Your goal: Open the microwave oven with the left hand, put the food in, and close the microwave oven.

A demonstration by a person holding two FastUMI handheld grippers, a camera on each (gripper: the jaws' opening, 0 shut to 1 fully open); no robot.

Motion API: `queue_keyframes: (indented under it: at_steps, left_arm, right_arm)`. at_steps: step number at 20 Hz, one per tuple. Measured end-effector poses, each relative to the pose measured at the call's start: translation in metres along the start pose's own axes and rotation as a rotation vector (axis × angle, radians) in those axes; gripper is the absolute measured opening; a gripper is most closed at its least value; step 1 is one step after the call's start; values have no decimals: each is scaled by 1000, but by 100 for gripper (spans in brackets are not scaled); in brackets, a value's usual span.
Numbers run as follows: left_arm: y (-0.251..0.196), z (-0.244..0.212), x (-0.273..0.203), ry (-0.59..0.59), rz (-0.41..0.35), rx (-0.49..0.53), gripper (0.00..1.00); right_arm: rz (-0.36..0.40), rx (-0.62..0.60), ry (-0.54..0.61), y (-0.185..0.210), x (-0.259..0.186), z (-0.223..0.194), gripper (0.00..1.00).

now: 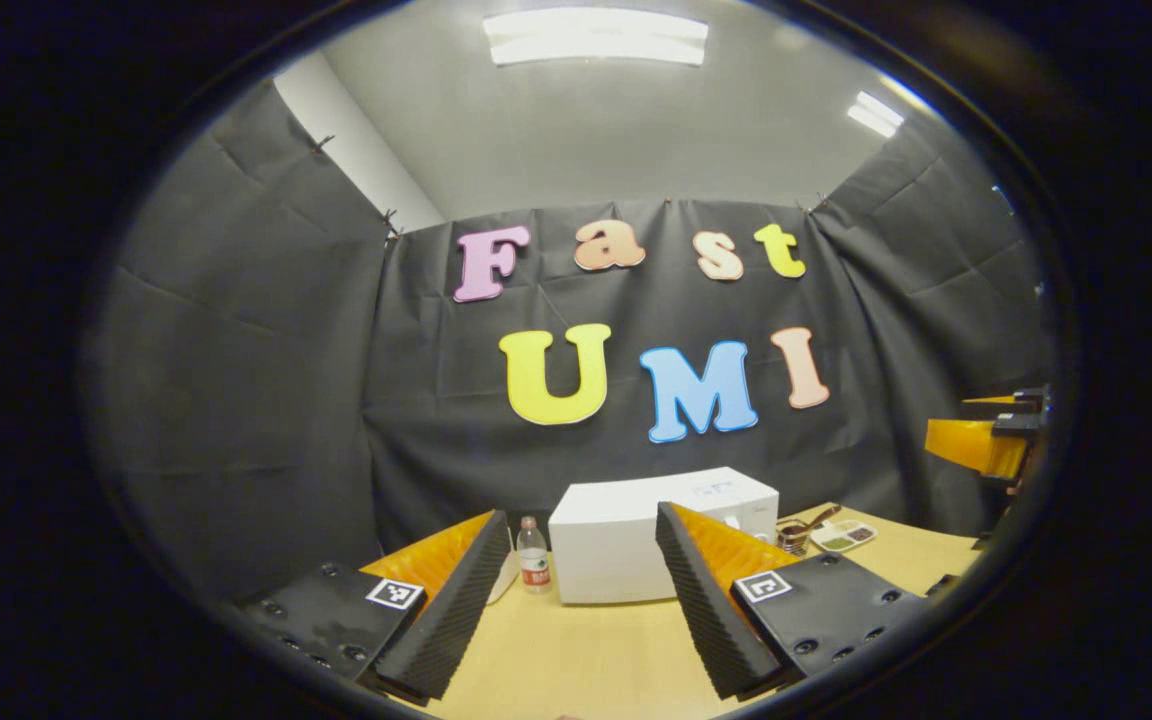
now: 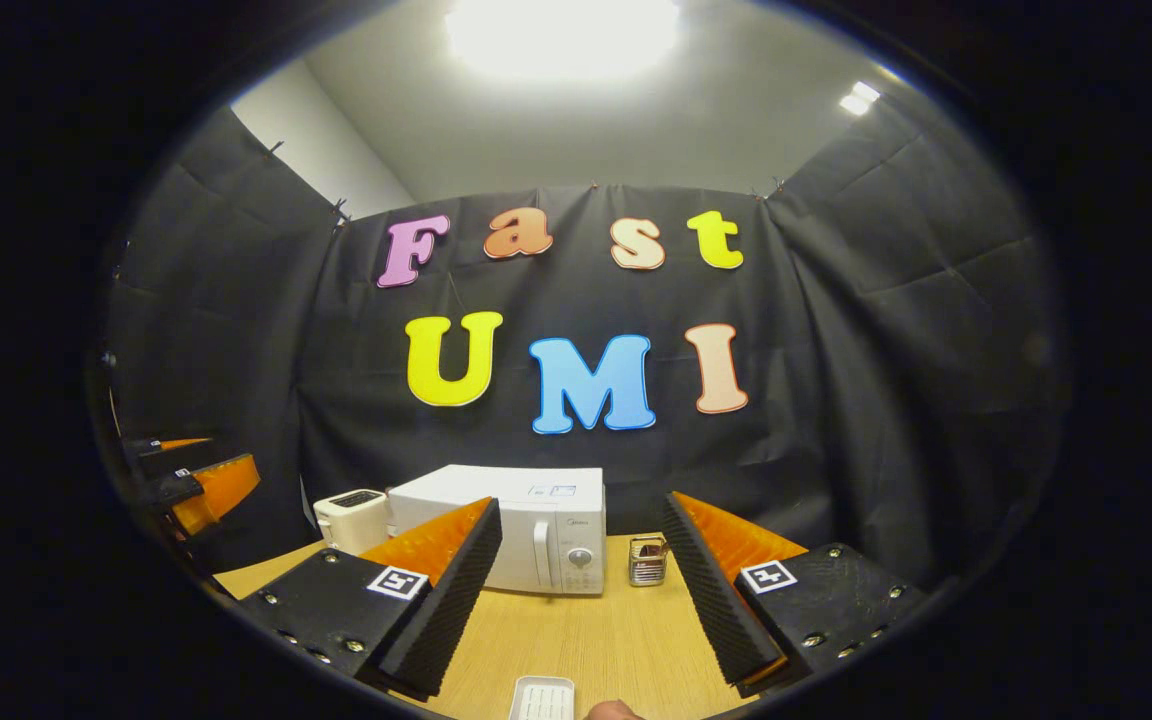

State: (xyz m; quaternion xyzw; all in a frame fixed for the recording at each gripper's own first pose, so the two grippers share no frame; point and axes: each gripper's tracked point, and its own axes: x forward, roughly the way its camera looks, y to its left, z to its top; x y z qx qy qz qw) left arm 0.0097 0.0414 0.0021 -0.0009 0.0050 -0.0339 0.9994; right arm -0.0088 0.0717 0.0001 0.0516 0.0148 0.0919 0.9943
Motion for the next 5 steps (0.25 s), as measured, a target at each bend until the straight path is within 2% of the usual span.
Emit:
queue_keyframes:
  at_steps: [5]
  left_arm:
    - [6, 2, -2, -2, 10, -9, 99]
  right_arm:
    - [2, -14, -14, 4, -2, 4, 98]
